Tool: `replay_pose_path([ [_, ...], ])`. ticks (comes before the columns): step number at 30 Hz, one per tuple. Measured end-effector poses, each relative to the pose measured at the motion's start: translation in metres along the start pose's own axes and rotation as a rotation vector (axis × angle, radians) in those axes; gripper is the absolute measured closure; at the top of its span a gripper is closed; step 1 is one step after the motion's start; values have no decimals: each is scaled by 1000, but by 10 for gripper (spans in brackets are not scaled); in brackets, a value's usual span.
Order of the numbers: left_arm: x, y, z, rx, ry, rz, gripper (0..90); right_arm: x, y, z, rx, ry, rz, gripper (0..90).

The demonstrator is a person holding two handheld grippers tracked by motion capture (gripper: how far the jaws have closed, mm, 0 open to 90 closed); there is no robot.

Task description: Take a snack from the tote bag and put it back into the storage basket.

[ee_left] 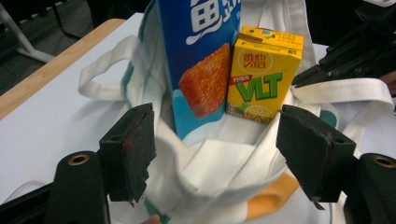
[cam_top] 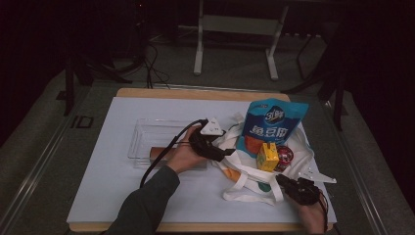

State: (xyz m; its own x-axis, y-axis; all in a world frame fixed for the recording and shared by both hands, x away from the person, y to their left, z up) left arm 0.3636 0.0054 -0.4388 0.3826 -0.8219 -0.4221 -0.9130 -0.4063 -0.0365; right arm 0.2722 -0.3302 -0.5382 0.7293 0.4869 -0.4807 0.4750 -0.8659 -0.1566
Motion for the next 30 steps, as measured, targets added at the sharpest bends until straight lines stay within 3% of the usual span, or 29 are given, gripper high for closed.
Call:
replay_pose_path([
  [12,22,12,-9,2,15,3,282,0,0,0,0,0,-4,818],
  [15,29,16,-11,19,2,-1,281,0,0,0,-1,0,-4,818],
  [30,49,25,-13,18,-11,39,278,0,0,0,-2,-1,-3,818],
])
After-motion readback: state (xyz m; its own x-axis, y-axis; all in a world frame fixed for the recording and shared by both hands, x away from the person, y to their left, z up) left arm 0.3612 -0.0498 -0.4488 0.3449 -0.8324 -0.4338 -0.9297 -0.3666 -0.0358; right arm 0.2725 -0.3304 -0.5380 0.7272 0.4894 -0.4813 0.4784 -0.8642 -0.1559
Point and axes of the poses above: each handheld gripper's, and its own axes: x roughly forward along the jaws, z roughly out of its underside, y roughly to its right, the point moved 1 cm from there along x, roughly forward along the jaws, and after that the axes turned 7 degrees about y, right-handed, at the moved point
